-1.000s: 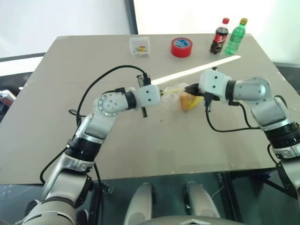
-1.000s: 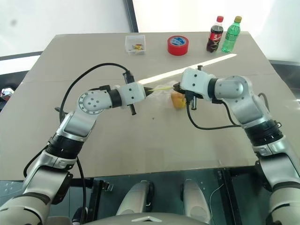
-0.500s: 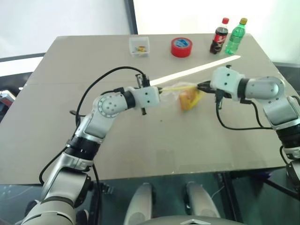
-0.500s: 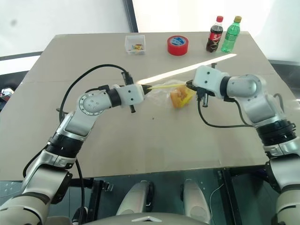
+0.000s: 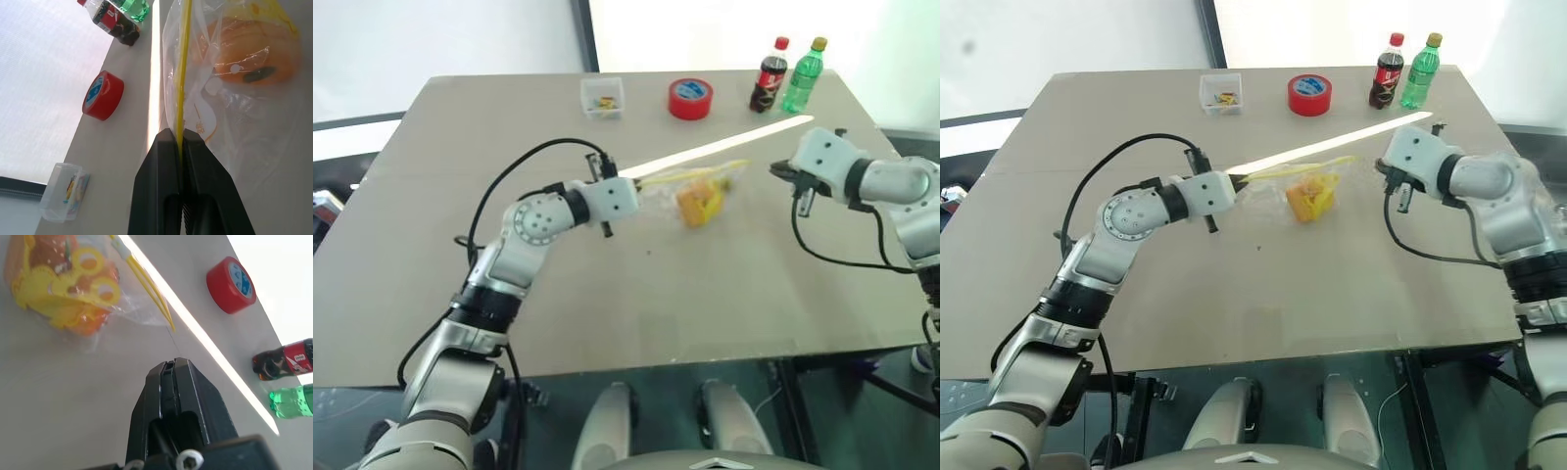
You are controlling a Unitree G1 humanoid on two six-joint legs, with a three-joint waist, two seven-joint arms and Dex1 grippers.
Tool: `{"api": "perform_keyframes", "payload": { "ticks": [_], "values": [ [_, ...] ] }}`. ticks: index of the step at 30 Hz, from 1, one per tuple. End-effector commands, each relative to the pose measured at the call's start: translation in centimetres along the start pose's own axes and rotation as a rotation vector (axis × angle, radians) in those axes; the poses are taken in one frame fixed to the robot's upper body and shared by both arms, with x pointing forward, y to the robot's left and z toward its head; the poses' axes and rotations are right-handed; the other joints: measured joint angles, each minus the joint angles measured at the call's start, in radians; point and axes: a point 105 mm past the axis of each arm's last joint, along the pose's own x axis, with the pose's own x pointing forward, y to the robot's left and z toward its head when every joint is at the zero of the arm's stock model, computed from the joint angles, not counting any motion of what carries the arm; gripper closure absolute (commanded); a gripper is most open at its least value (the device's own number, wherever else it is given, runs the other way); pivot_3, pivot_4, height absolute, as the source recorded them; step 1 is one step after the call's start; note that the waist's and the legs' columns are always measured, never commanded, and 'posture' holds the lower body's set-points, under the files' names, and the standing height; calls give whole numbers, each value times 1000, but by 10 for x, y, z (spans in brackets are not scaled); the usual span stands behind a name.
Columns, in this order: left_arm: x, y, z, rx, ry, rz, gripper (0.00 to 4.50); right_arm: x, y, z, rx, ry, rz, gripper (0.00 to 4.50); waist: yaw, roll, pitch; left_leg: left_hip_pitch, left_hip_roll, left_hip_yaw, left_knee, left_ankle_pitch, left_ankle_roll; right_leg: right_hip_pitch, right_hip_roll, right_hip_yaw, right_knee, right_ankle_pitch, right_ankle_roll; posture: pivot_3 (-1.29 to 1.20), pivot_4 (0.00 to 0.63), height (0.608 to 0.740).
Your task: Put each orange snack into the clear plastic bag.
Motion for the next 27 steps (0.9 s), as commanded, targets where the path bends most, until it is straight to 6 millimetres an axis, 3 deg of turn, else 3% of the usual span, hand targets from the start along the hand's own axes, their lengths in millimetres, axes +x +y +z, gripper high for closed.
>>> {"api": "perform_keyframes", "payload": {
  "ticks": [1,11,13,15,21,27],
  "values": [
    [-1,15,9,12,-32,48,4500,-8,-15,12,-24,-36,-64,4461,2,0,0,0,0,0,0,0,0,0,0,0,0,0,0,0,150,740],
    [-3,12,6,21,-26,38,4500,-1,-13,11,-120,-41,-61,4461,3,0,0,0,0,0,0,0,0,0,0,0,0,0,0,0,150,740],
    [-3,12,7,21,-29,38,4500,0,-17,11,-134,-40,-70,3953,2,0,0,0,0,0,0,0,0,0,0,0,0,0,0,0,150,740],
    [-3,12,8,20,-31,37,4500,1,-22,12,-147,-43,-95,3151,2,0,0,0,0,0,0,0,0,0,0,0,0,0,0,0,150,740],
    [-3,11,10,22,-38,38,4500,6,-23,11,-143,-38,-91,150,1,0,0,0,0,0,0,0,0,0,0,0,0,0,0,0,150,740],
    [-2,14,20,42,-84,52,4500,18,-20,14,-153,-53,-71,64,0,0,0,0,0,0,0,0,0,0,0,0,0,0,0,0,150,740]
  ]
}}
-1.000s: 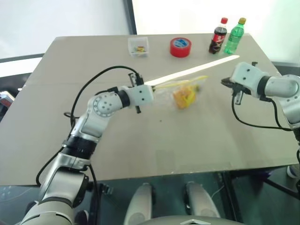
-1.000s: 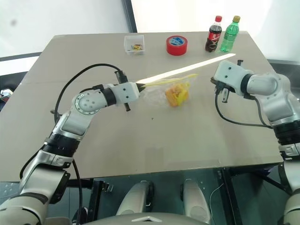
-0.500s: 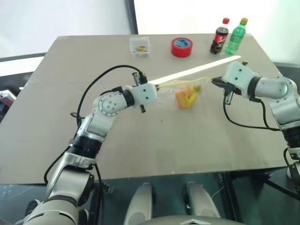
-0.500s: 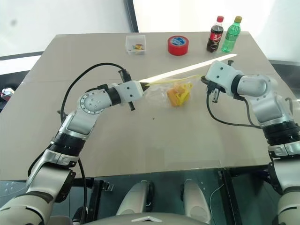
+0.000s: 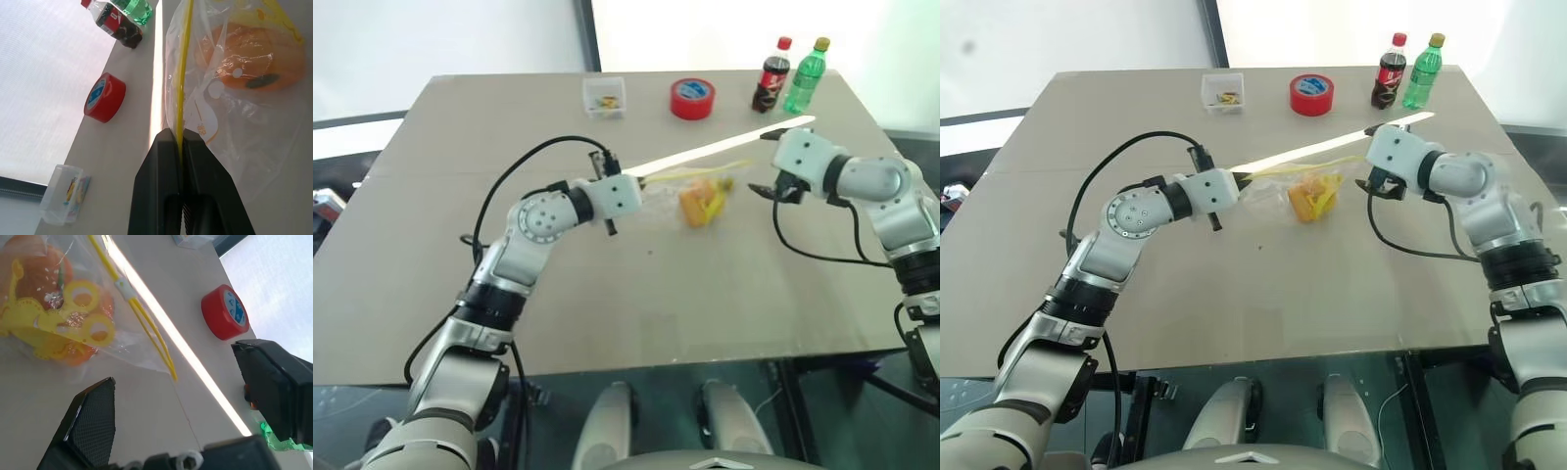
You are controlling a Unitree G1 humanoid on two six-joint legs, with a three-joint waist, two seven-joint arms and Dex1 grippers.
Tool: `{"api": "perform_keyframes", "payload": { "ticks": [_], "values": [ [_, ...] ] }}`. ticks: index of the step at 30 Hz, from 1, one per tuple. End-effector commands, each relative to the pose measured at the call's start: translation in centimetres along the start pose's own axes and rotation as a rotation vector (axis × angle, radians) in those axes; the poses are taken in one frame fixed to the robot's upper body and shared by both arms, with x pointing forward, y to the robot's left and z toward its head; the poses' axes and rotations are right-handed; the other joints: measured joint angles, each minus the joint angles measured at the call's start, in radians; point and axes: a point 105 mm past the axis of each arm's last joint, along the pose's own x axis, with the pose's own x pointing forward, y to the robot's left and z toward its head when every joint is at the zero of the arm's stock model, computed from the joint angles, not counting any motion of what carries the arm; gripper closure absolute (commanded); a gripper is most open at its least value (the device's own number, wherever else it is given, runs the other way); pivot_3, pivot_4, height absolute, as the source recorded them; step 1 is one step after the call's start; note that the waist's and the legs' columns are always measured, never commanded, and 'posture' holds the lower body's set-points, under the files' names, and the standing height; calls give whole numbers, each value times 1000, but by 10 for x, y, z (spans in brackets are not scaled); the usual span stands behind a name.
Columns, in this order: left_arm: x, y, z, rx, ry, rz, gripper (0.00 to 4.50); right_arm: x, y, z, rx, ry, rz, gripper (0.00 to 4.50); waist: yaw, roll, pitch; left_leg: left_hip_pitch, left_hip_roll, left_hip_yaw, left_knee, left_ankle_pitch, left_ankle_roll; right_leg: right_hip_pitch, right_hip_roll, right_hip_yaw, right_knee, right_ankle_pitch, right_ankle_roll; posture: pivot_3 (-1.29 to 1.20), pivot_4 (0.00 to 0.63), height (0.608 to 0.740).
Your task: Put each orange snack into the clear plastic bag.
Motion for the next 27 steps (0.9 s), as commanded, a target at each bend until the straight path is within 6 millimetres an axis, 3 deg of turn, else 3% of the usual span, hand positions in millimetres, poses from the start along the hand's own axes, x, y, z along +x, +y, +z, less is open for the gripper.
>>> {"api": "perform_keyframes", "payload": {
  "ticks": [1,4,7,11,12,13,15,19,22,27],
  "values": [
    [-3,13,18,39,-73,50,4500,2,-15,8,-52,-21,-37,64,0,0,0,0,0,0,0,0,0,0,0,0,0,0,0,0,150,740],
    [-3,12,20,53,-86,44,4500,4,-16,6,-64,-23,-30,64,0,0,0,0,0,0,0,0,0,0,0,0,0,0,0,0,150,740],
    [-4,11,21,54,-92,46,4500,6,-14,7,-75,-35,-10,732,0,0,0,0,0,0,0,0,0,0,0,0,0,0,0,0,150,740],
    [-6,12,20,57,-87,51,4500,6,-13,6,-81,-34,1,2672,0,0,0,0,0,0,0,0,0,0,0,0,0,0,0,0,150,740],
    [-7,12,19,57,-85,51,4500,5,-13,5,-83,-34,2,2901,-1,0,0,0,0,0,0,0,0,0,0,0,0,0,0,0,150,740],
    [-7,12,18,58,-83,51,4500,5,-13,5,-83,-35,3,3549,-1,0,0,0,0,0,0,0,0,0,0,0,0,0,0,0,150,740],
    [-7,11,18,57,-81,51,4500,5,-13,5,-82,-34,2,4427,-1,0,0,0,0,0,0,0,0,0,0,0,0,0,0,0,150,740],
    [-4,13,13,47,-63,64,4500,5,-20,5,-60,-30,-51,4470,-1,0,0,0,0,0,0,0,0,0,0,0,0,0,0,0,150,740],
    [1,28,9,54,-37,143,4500,4,-36,3,-34,-5,-146,4470,-1,0,0,0,0,0,0,0,0,0,0,0,0,0,0,0,150,740],
    [0,86,18,118,-48,386,4500,-8,-87,9,17,-7,-414,4470,-1,0,0,0,0,0,0,0,0,0,0,0,1,0,0,0,150,740]
  ]
}}
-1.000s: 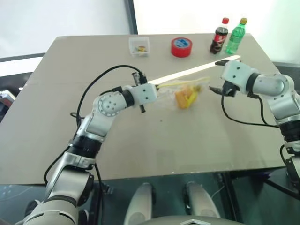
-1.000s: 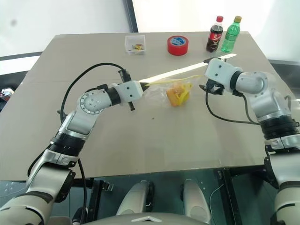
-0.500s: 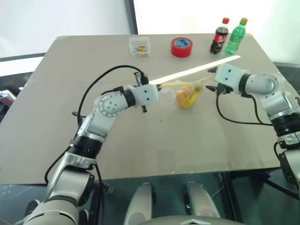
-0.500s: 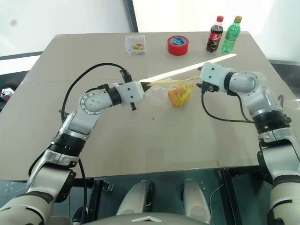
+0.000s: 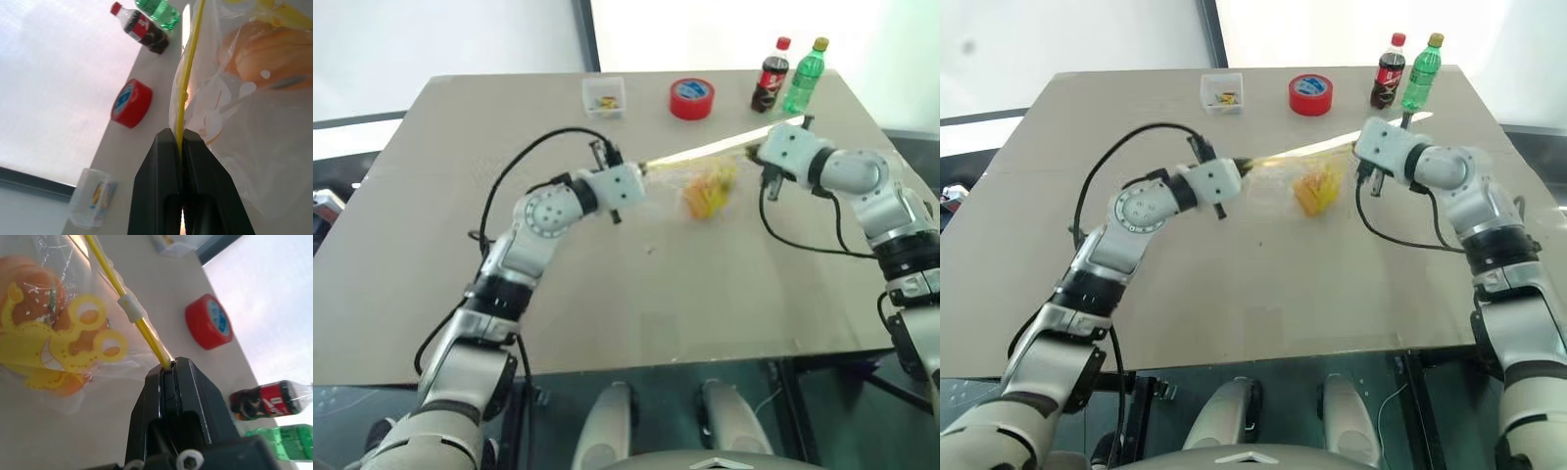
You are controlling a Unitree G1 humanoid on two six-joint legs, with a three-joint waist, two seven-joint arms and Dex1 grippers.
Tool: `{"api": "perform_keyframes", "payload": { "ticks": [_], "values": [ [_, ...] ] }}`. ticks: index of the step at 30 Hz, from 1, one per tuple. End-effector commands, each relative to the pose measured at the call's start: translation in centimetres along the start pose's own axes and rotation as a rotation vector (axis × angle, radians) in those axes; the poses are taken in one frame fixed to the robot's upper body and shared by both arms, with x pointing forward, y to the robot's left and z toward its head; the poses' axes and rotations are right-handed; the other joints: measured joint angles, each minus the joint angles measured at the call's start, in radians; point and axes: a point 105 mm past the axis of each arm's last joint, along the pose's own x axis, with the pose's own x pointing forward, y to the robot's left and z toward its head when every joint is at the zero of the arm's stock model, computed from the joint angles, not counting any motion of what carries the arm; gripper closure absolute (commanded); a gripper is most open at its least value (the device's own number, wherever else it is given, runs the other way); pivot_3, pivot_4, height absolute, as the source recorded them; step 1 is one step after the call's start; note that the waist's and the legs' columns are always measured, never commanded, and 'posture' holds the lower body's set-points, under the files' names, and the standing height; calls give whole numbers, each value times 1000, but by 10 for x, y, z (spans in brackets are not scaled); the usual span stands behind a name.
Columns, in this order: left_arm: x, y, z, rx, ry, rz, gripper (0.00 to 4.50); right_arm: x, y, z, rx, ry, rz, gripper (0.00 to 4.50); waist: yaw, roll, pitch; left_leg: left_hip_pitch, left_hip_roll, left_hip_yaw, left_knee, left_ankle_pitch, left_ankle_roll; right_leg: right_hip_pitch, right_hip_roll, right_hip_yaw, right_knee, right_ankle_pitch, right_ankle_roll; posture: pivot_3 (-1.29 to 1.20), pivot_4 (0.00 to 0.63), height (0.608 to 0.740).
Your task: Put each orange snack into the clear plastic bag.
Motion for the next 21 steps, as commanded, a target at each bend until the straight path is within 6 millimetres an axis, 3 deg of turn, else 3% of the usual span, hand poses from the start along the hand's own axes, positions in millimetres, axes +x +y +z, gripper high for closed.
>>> {"api": "perform_keyframes", "payload": {
  "ticks": [1,3,5,9,11,13,14,16,21],
  "values": [
    [-6,57,13,52,-52,229,4500,-16,-63,11,35,-26,-266,4470,0,0,0,0,0,0,0,0,0,0,0,0,0,0,0,0,150,740],
    [-9,60,14,40,-67,241,4500,-20,-63,14,48,-38,-266,4470,0,0,0,0,0,0,-1,0,0,0,0,0,-1,0,0,0,150,740],
    [-12,39,7,9,-56,162,4500,-22,-40,12,77,-28,-169,4470,0,0,-1,0,0,1,-2,0,0,0,0,0,-2,0,0,0,150,740],
    [-35,-41,-13,-191,34,-104,4500,-35,37,6,228,-3,105,4470,0,1,-3,-1,0,1,-5,0,0,1,-1,0,-3,0,0,0,150,740],
    [-54,-82,-15,-342,79,-197,3880,-47,81,1,365,23,213,3909,1,1,-2,-2,0,1,-4,0,0,-1,-1,0,-3,0,0,0,150,740],
    [-64,-104,-14,-502,116,-196,3207,-59,109,-2,491,55,286,3178,5,1,-2,-4,0,0,-3,0,1,-2,-1,0,-3,0,0,0,150,740],
    [-68,-111,-12,-581,127,-185,2832,-63,116,-3,566,68,296,2823,8,1,-2,-3,0,0,-2,-1,1,-2,-2,0,-3,0,0,0,150,740],
    [-73,-116,-10,-741,147,-127,2002,-70,119,-3,761,71,275,2767,7,2,-2,-1,0,1,1,-1,1,0,-2,0,0,0,0,0,150,740],
    [-91,-107,-12,-850,175,-25,2002,-85,109,-9,1014,51,162,2767,-1,1,-2,16,2,0,4,0,1,16,1,0,0,-4,0,0,150,740]
  ]
}}
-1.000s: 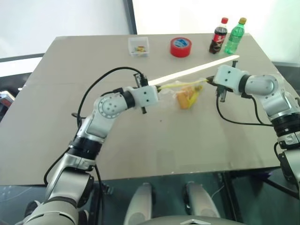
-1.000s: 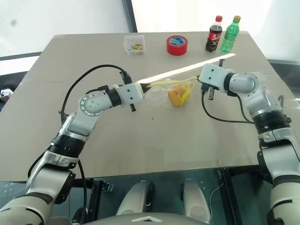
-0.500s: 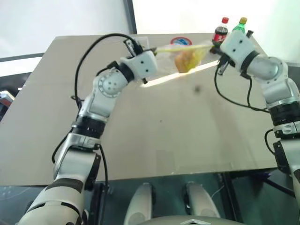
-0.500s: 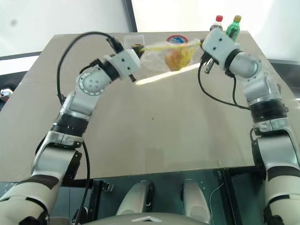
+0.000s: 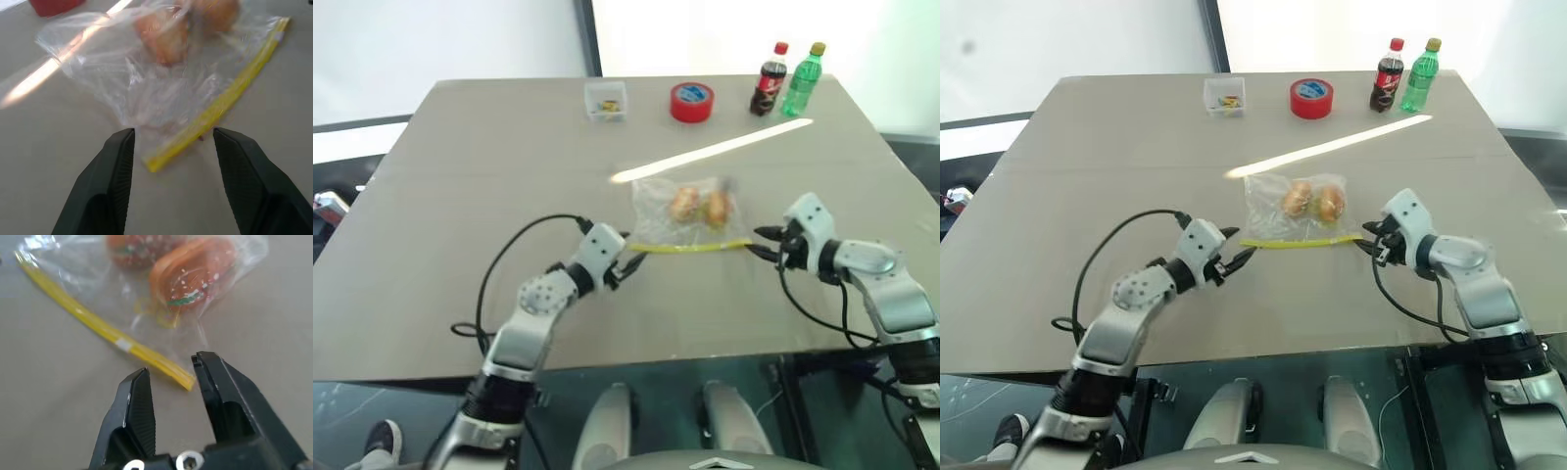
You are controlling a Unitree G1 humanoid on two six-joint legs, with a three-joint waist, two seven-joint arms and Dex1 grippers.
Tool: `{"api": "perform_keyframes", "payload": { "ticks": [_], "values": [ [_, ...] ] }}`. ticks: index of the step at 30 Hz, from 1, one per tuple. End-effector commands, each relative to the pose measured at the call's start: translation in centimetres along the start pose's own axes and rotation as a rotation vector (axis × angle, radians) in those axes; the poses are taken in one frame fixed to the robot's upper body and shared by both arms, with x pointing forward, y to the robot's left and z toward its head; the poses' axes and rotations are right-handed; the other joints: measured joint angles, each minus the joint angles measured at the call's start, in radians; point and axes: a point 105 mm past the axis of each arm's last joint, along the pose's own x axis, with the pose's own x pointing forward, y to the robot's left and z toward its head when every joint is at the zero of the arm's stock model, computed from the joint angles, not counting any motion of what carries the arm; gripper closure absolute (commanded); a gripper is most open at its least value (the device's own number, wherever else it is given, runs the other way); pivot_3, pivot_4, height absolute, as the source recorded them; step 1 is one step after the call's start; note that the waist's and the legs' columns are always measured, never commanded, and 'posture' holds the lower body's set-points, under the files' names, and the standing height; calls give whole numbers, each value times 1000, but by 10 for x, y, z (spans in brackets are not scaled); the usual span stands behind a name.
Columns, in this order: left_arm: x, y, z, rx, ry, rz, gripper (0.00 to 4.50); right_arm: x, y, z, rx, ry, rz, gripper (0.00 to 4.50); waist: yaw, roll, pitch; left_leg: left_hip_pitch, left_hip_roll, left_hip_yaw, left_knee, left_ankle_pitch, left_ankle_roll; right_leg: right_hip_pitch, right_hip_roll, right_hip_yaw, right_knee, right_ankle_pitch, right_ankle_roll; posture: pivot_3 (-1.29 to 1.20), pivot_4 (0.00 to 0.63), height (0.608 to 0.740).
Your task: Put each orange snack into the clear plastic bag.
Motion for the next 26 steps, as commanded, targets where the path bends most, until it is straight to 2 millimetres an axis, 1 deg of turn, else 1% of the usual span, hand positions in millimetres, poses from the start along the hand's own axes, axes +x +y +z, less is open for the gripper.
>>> {"api": "perform_keyframes", "payload": {
  "ticks": [1,2,5,8,10,12,15,17,20,26],
  "values": [
    [-27,23,20,-28,-77,116,2002,-21,-11,9,140,-96,-82,2767,-1,0,0,3,1,0,-1,0,0,3,1,0,0,-1,-1,0,150,740],
    [-34,28,20,-45,-83,137,2002,-25,-13,7,173,-107,-99,2767,-1,0,0,3,1,0,-1,0,0,3,1,0,0,-1,-1,0,150,740],
    [-53,36,15,-86,-75,180,2002,-35,-21,10,237,-163,-172,2767,-2,0,0,3,2,1,-2,0,0,2,2,1,-1,0,-2,0,150,740],
    [-71,38,12,-147,-80,203,2002,-50,-29,15,295,-235,-226,2767,0,0,0,1,1,2,-3,0,0,1,1,2,-2,2,-1,0,150,740],
    [-82,38,12,-195,-87,209,2002,-62,-28,12,292,-242,-216,2767,3,0,0,0,1,2,-3,0,0,1,1,2,-3,2,0,0,150,740],
    [-87,37,12,-220,-86,209,2002,-71,-26,9,291,-240,-199,2767,8,0,0,0,1,1,-3,0,0,1,0,1,-4,0,-3,0,150,740],
    [-101,36,16,-245,-93,197,2002,-86,-20,-1,288,-223,-152,2767,8,0,0,0,1,2,-4,0,0,1,0,1,-5,-1,-1,0,150,740],
    [-107,36,17,-243,-87,195,2002,-92,-17,-4,280,-215,-135,2767,4,0,0,0,1,2,-4,0,0,1,0,2,-5,-2,-1,0,150,740],
    [-114,35,17,-261,-83,188,2002,-102,-20,-7,254,-215,-147,2767,-2,0,0,1,2,3,-4,0,0,1,1,2,-5,-2,-1,0,150,740],
    [-118,38,17,-258,-78,201,2002,-111,-25,-9,244,-205,-148,2767,0,0,0,1,3,4,-4,-1,0,1,1,3,-6,-2,0,0,150,740]
  ]
}}
